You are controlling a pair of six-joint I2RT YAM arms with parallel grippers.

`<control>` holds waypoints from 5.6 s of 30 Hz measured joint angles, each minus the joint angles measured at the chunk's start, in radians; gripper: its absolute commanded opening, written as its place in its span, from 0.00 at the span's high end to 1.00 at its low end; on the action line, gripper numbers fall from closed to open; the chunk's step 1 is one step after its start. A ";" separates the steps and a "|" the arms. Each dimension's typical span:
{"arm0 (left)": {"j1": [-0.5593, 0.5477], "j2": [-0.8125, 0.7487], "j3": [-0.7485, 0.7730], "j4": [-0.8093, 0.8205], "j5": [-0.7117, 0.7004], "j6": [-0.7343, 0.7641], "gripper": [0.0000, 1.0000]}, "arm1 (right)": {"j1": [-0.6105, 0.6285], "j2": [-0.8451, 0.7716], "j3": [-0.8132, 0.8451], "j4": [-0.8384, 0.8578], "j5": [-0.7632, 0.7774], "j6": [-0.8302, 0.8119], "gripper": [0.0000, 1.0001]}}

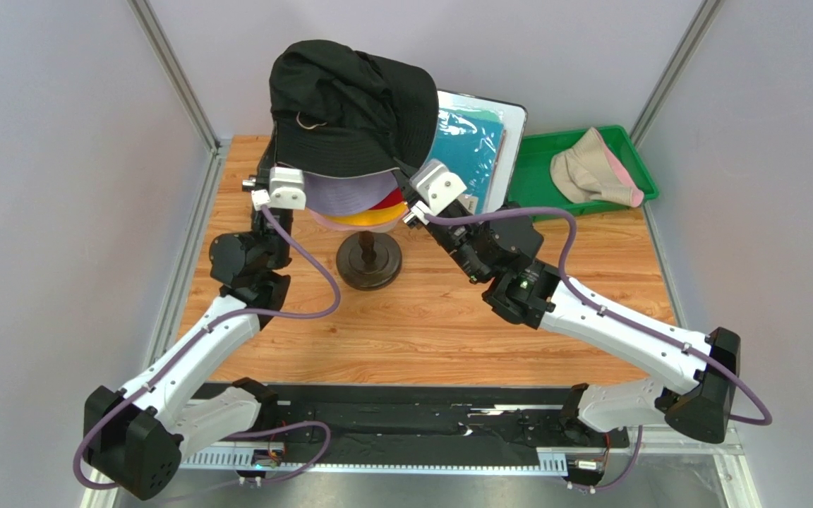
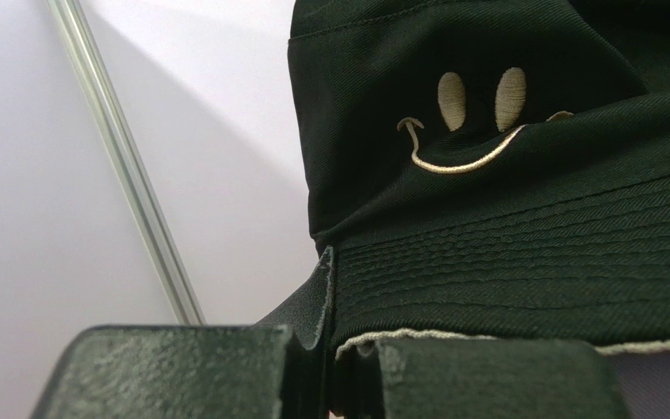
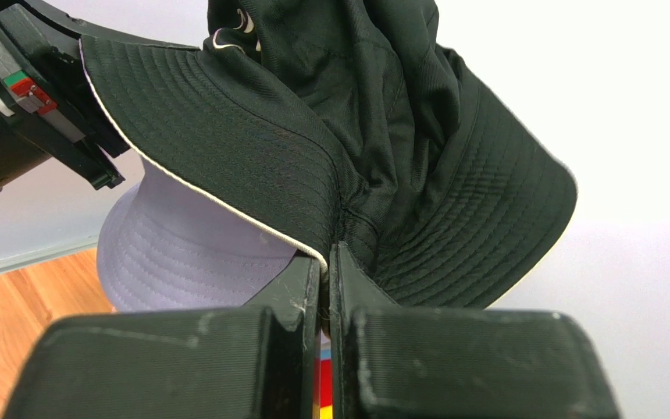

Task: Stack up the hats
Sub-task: Stack the hat on the hat.

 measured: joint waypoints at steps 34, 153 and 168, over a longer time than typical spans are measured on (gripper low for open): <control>0.046 -0.079 -0.178 -0.051 -0.095 -0.048 1.00 | -0.007 -0.216 -0.004 -0.226 0.041 0.179 0.94; -0.185 -0.108 -0.195 -0.023 -0.127 0.222 1.00 | -0.562 0.186 0.206 -0.230 -0.791 1.434 1.00; -0.184 -0.190 -0.297 -0.031 -0.064 0.092 1.00 | -0.558 0.101 -0.018 -0.039 -0.779 1.474 1.00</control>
